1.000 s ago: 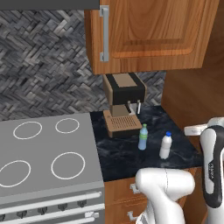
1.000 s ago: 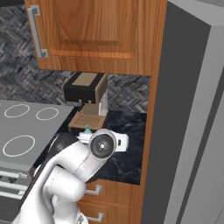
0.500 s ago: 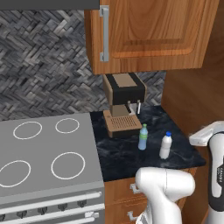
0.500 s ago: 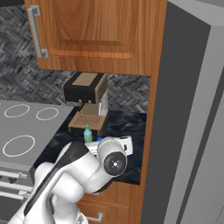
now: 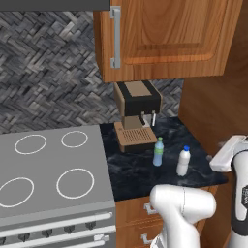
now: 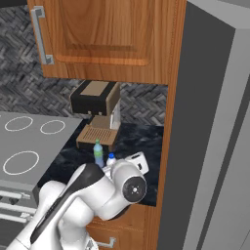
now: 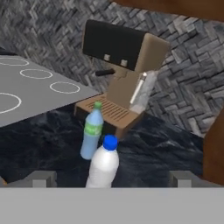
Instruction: Take the bottled waters from the counter and place them in the freezer to freeze. Close the freezer door after placing the bottles.
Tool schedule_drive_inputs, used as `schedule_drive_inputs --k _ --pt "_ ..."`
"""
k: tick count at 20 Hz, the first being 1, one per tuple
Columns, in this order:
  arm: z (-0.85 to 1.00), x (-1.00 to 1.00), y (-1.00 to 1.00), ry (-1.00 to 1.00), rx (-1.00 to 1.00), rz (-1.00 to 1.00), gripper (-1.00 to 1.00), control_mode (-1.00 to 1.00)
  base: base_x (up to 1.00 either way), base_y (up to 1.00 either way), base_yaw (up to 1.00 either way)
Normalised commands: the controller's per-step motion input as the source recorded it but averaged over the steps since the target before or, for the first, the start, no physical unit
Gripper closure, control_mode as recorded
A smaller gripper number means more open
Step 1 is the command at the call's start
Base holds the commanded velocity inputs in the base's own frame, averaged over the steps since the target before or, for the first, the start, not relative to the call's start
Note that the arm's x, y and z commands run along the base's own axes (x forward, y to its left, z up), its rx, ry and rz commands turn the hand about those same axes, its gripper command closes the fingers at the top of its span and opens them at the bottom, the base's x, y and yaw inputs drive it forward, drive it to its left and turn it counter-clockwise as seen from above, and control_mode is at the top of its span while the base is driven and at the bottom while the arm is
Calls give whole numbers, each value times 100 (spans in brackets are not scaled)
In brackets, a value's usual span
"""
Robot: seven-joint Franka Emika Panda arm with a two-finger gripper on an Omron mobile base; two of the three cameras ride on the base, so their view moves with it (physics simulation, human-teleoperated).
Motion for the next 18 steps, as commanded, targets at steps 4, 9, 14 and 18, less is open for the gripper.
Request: schedule_drive_inputs --k 4,9,14,18 --pt "-31 0 0 -2 -4 20 -100 -100 0 0 0" --pt "-34 1 0 0 0 19 -100 -100 0 0 0" --pt "-26 1 1 0 0 18 -100 -100 0 0 0" --pt "-19 14 4 2 0 9 -100 -100 0 0 0"
